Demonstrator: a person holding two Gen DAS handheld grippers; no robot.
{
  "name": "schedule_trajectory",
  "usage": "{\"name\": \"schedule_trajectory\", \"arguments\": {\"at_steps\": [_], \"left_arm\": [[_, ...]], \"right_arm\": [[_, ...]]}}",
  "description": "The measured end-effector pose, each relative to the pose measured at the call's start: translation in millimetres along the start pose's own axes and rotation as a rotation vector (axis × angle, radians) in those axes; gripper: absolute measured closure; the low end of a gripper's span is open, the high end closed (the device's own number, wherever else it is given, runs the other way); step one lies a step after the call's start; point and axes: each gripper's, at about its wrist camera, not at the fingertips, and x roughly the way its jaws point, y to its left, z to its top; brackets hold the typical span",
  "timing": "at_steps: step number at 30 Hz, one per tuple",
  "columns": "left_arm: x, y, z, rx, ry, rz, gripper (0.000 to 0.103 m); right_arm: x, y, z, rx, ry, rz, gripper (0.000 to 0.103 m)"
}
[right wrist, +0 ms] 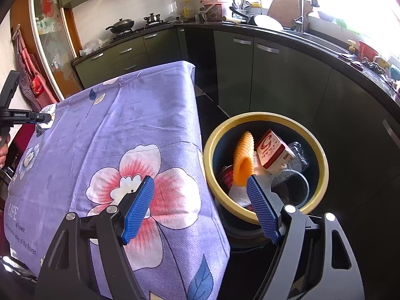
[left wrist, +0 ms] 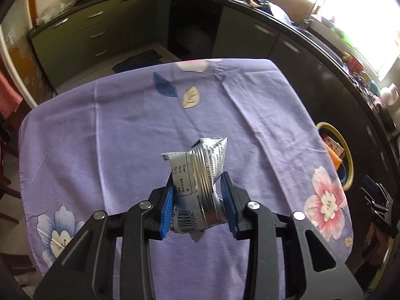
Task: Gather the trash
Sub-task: 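Move the left gripper to the silver snack wrapper and grasp it, then carry the silver wrapper over the bin and open the left gripper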
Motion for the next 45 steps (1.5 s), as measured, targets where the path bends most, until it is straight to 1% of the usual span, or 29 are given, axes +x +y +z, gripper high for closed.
{"name": "schedule_trajectory", "arguments": {"at_steps": [6,9,13,17,22,25,27,28,29,32,34,36,38,40,42,43,45], "left_arm": [[-4.7,-105.7,2.7,0.199,-0.026,-0.13,0.069],[8.4,-163.6,8.3,0.29,-0.011,-0.204,0.068],[39.2,-240.3,17.0,0.388,0.018,-0.283,0.068],[81.5,-303.0,30.5,0.429,0.048,-0.322,0.068],[134.1,-349.1,50.0,0.403,0.083,-0.333,0.068],[158.9,-363.1,54.2,0.371,0.123,-0.324,0.067],[172.4,-367.8,53.8,0.35,0.147,-0.316,0.061],[176.7,-369.3,53.6,0.341,0.154,-0.314,0.052],[178.9,-370.5,53.2,0.335,0.155,-0.314,0.046],[175.5,-368.8,51.1,0.332,0.136,-0.313,0.041],[164.0,-365.2,47.4,0.333,0.12,-0.331,0.038],[145.0,-355.9,42.1,0.342,0.082,-0.342,0.035],[120.7,-344.9,33.1,0.357,0.02,-0.348,0.028],[92.7,-330.9,19.6,0.371,-0.044,-0.346,0.023],[61.0,-310.9,1.5,0.378,-0.118,-0.336,0.017],[45.0,-299.5,-8.0,0.373,-0.156,-0.325,0.011],[16.2,-274.2,-26.6,0.344,-0.22,-0.316,0.007]], "right_arm": [[-18.0,-37.7,-14.1,0.068,-0.016,-0.052,0.028],[-26.5,-55.2,-21.3,0.102,-0.025,-0.068,0.028],[-35.0,-74.7,-29.3,0.138,-0.035,-0.08,0.028],[-41.8,-89.6,-38.3,0.168,-0.042,-0.091,0.028],[-45.5,-102.0,-46.5,0.195,-0.042,-0.096,0.028],[-45.5,-107.7,-50.4,0.206,-0.035,-0.1,0.028],[-45.2,-110.8,-52.3,0.213,-0.031,-0.102,0.028],[-44.7,-111.4,-52.5,0.216,-0.03,-0.103,0.028],[-44.3,-111.4,-52.4,0.218,-0.029,-0.103,0.028],[-46.4,-109.5,-53.1,0.218,-0.036,-0.095,0.028],[-48.5,-106.4,-53.5,0.213,-0.04,-0.089,0.028],[-51.1,-102.1,-53.7,0.205,-0.044,-0.083,0.028],[-53.8,-96.2,-54.0,0.193,-0.046,-0.077,0.028],[-56.3,-88.1,-54.8,0.179,-0.048,-0.066,0.028],[-59.9,-76.6,-55.9,0.16,-0.051,-0.05,0.027],[-61.6,-69.7,-56.5,0.148,-0.054,-0.042,0.026],[-65.0,-56.0,-55.2,0.126,-0.059,-0.025,0.023]]}}
